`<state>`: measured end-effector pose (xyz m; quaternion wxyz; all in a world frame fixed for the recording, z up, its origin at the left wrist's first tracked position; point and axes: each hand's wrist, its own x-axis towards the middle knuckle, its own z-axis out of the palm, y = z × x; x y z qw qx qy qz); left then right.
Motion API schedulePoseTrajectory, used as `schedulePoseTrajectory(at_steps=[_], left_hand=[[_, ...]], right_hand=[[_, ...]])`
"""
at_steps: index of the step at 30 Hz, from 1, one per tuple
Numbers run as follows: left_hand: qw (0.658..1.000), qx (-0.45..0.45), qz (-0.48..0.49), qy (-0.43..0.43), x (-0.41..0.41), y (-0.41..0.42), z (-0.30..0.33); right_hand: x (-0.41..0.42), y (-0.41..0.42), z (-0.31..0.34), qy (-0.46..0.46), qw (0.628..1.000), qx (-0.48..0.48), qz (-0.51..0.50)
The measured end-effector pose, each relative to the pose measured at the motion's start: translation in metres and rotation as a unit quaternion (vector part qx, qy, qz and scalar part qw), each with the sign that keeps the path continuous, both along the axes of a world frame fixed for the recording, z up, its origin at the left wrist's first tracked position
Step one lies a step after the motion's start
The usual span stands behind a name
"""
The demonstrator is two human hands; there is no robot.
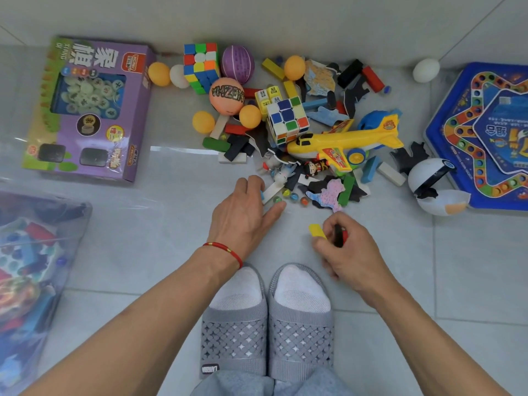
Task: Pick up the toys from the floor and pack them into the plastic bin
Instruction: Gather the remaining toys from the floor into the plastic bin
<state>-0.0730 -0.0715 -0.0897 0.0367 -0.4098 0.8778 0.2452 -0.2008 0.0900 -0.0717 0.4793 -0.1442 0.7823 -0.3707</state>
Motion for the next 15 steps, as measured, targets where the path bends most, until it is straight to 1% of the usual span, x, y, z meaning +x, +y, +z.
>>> schedulePoseTrajectory(at_steps=[1, 2, 3, 4, 5, 6, 7, 8, 9, 10, 11, 12, 13, 15], left_hand=[[1.0, 0.0, -0.007, -0.014, -0.001, 0.001, -0.001], [1.0, 0.001, -0.012, -0.026, -0.003, 0.002, -0.003], [0.999, 0.002, -0.013, -0.034, -0.007, 0.003, -0.002], [0.999, 0.002, -0.012, -0.042, -0.01, 0.003, -0.003], [0.999, -0.002, -0.01, -0.05, -0.013, 0.003, -0.003], [0.998, -0.009, -0.011, -0.059, -0.016, 0.004, -0.002], [0.998, -0.017, -0.016, -0.066, -0.017, 0.004, -0.002], [0.997, -0.026, -0.024, -0.071, -0.016, 0.005, -0.002], [0.996, -0.034, -0.031, -0.07, -0.015, 0.006, -0.002], [0.997, -0.038, -0.035, -0.065, -0.013, 0.007, -0.002], [0.997, -0.039, -0.036, -0.058, -0.011, 0.007, -0.002], [0.997, -0.036, -0.034, -0.052, -0.009, 0.008, -0.002], [0.998, -0.032, -0.032, -0.053, -0.009, 0.008, -0.001], [0.997, -0.029, -0.022, -0.064, -0.008, 0.008, 0.002]], right_hand=[[-0.001, 0.003, 0.001, -0.105, 0.992, -0.034, -0.068], [-0.002, 0.005, 0.002, -0.18, 0.976, -0.06, -0.11], [-0.004, 0.004, 0.005, -0.232, 0.96, -0.079, -0.133], [-0.006, 0.002, 0.008, -0.264, 0.95, -0.095, -0.14], [-0.008, -0.001, 0.011, -0.277, 0.946, -0.105, -0.134], [-0.01, -0.005, 0.014, -0.266, 0.95, -0.111, -0.122], [-0.011, -0.009, 0.017, -0.23, 0.962, -0.106, -0.1], [-0.012, -0.014, 0.018, -0.164, 0.98, -0.092, -0.069], [-0.013, -0.019, 0.016, -0.065, 0.995, -0.071, -0.028], [-0.014, -0.024, 0.013, 0.063, 0.996, -0.051, 0.021], [-0.013, -0.028, 0.009, 0.19, 0.978, -0.038, 0.073], [-0.012, -0.031, 0.004, 0.29, 0.95, -0.037, 0.113], [-0.009, -0.033, -0.001, 0.351, 0.924, -0.05, 0.141], [-0.003, -0.035, -0.013, 0.408, 0.89, -0.075, 0.186]])
